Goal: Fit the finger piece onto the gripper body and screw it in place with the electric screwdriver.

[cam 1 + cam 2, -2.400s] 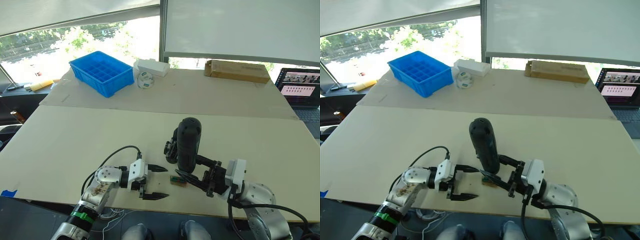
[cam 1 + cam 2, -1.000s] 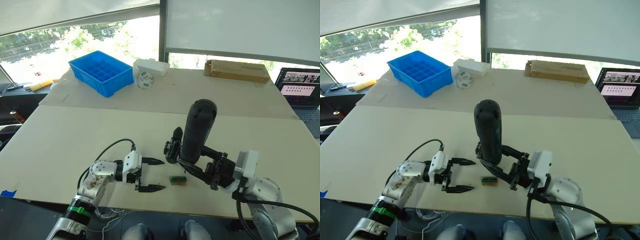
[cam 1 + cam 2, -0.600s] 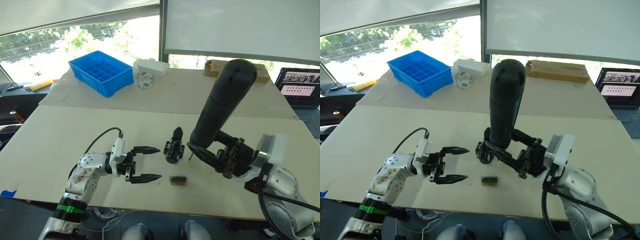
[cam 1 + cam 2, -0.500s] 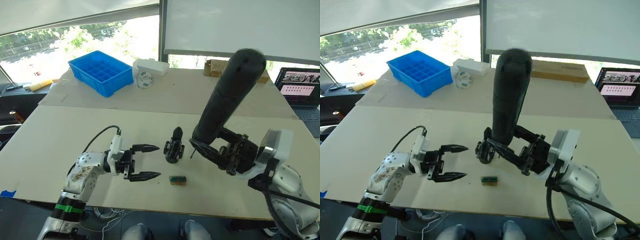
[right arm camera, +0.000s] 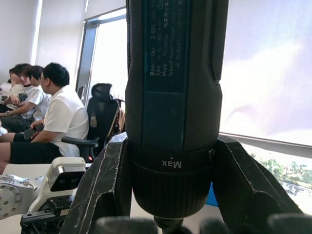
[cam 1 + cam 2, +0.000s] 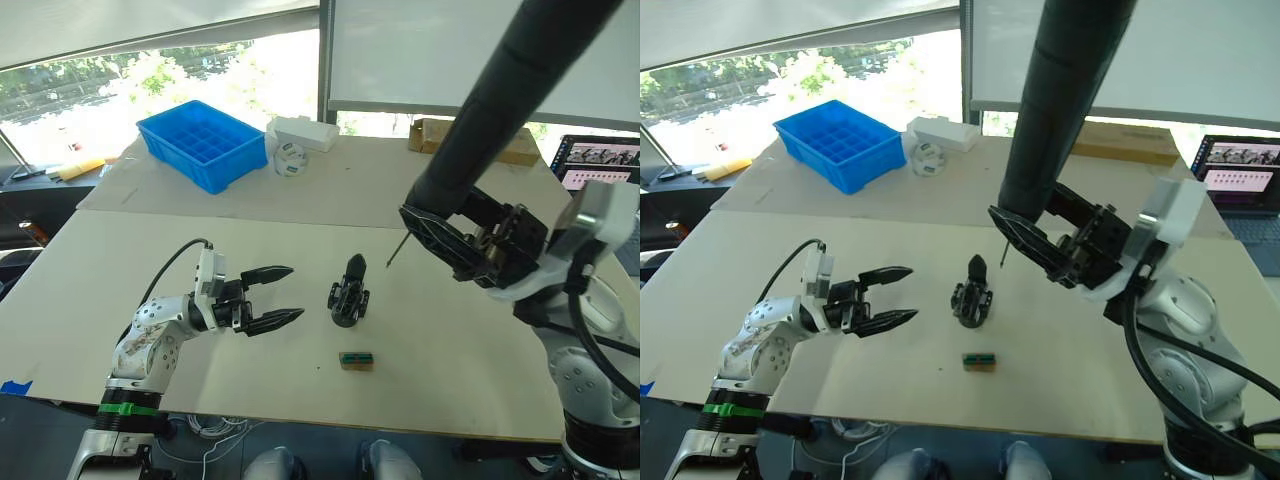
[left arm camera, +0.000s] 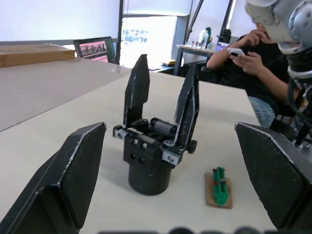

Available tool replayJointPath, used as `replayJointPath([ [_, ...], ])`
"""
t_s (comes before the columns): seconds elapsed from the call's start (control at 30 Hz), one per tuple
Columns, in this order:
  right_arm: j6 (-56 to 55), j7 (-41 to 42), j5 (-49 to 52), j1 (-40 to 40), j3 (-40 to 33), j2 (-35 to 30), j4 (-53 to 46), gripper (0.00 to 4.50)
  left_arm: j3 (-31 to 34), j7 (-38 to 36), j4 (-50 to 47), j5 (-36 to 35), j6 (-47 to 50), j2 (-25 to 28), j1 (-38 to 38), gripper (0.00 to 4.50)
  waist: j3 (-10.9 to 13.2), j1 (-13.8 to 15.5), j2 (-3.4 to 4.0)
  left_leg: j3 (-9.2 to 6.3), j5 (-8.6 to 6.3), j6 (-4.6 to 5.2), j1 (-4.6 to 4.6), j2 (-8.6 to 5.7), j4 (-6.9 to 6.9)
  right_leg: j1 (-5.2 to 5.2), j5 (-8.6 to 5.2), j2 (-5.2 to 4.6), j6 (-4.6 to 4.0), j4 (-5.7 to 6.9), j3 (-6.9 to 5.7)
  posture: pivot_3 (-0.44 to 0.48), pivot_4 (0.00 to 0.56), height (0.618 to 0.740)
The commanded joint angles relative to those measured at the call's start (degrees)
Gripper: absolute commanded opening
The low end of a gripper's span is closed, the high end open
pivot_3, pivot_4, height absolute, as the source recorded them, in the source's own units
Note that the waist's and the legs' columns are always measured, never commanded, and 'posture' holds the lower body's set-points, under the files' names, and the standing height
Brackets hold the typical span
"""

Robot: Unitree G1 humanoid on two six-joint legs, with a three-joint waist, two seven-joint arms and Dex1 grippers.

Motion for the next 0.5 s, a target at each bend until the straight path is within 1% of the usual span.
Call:
replayJointPath([
  [0.03,-0.2,-0.3,-1.3,-4.0,1.6,1.4,0.8,1.89,0.2,0.3,1.5,2.2,-3.7,-0.8,0.3,4.50,0.0,-0.2,0.00,0.01,0.00,0.00,0.00,0.00,0.00,-0.01,0.00,0.01,0.00,0.01,0.00,0.000,0.150,0.740],
  [0.2,1.3,-0.4,-2.6,-6.2,3.9,3.1,3.2,1.89,-0.4,0.6,3.5,5.3,-6.8,-1.4,1.3,4.50,0.0,-0.5,0.00,0.01,0.01,-0.02,-0.01,0.00,-0.02,-0.02,0.00,0.01,-0.01,0.02,-0.01,0.000,0.150,0.740],
  [0.4,4.0,-0.4,-2.9,-6.9,6.3,5.0,4.1,1.89,-0.3,2.7,4.2,6.7,-7.6,-2.1,1.8,4.50,0.0,-0.5,0.00,0.01,0.01,-0.02,-0.03,0.00,-0.02,-0.03,0.00,-0.01,0.00,0.01,-0.02,0.000,0.150,0.740],
  [0.5,3.1,0.2,-4.5,-6.9,7.5,6.1,4.8,1.89,-0.9,3.8,3.6,7.1,-7.4,-2.6,1.6,4.50,0.0,-0.6,0.00,0.01,0.01,-0.02,-0.03,0.00,-0.02,-0.03,0.00,-0.01,0.00,0.01,-0.01,0.000,0.150,0.740],
])
